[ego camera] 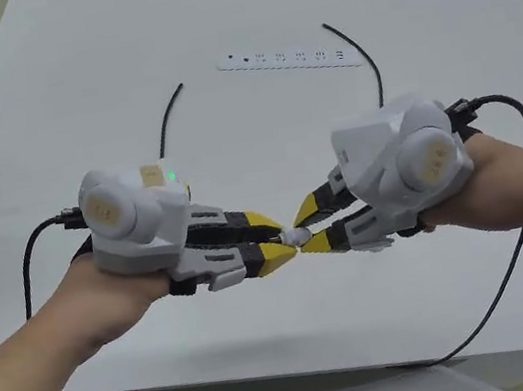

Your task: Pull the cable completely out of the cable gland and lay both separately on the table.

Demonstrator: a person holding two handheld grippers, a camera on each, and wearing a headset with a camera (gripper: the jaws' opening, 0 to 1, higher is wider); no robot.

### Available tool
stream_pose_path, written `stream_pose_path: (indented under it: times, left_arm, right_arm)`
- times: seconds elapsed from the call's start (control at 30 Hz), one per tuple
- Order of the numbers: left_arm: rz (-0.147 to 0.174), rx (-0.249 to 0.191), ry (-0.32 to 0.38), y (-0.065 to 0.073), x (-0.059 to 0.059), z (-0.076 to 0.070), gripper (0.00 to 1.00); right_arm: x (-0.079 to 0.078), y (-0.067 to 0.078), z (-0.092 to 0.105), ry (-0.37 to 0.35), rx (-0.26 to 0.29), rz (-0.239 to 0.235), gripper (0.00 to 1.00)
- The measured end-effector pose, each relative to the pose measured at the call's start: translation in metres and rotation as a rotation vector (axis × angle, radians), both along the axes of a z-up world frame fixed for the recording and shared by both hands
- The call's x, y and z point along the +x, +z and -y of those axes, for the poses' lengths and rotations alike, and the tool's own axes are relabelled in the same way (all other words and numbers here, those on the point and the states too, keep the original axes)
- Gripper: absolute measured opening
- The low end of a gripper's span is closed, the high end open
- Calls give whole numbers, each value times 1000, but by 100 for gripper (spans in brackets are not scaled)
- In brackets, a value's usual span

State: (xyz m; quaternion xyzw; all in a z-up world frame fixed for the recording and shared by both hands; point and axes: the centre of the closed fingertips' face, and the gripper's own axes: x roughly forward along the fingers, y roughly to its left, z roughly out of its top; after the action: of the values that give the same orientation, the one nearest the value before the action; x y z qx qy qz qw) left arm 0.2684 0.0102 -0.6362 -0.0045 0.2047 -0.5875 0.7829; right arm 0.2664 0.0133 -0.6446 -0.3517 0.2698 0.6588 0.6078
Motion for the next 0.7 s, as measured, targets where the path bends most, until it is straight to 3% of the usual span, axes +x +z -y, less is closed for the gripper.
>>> stream_pose_path:
  times: [0.03, 0.13, 0.17, 0.23, 0.27, 0.3, 0.37, 0.57, 0.7]
  left_arm:
    - [5, -2, 2, 2, 0, 0, 15]
    - [21, -14, 16, 7, 4, 0, 15]
    - [33, -7, 14, 7, 4, 0, 15]
    - [41, 16, 2, 7, 4, -1, 15]
    - [44, 15, -1, 7, 3, -1, 15]
    - [55, 17, -6, 8, 4, -1, 15]
    - [69, 19, -18, 11, 3, -1, 15]
    - [91, 16, -40, 16, 2, 2, 15]
    - [103, 19, -57, 17, 1, 2, 15]
  right_arm:
    - [1, 1, 2, -2, 4, -14, 13]
    - [2, 10, 3, -58, 84, -118, 13]
    - [4, 18, 2, -106, 150, -204, 13]
    - [15, 34, -2, -199, 290, -326, 15]
    - [20, 38, 0, -234, 327, -368, 16]
    - [24, 41, 2, -269, 363, -444, 16]
    - [21, 42, 7, -266, 386, -554, 13]
    - [9, 32, 10, -238, 380, -722, 16]
    - [5, 26, 5, -228, 363, -724, 18]
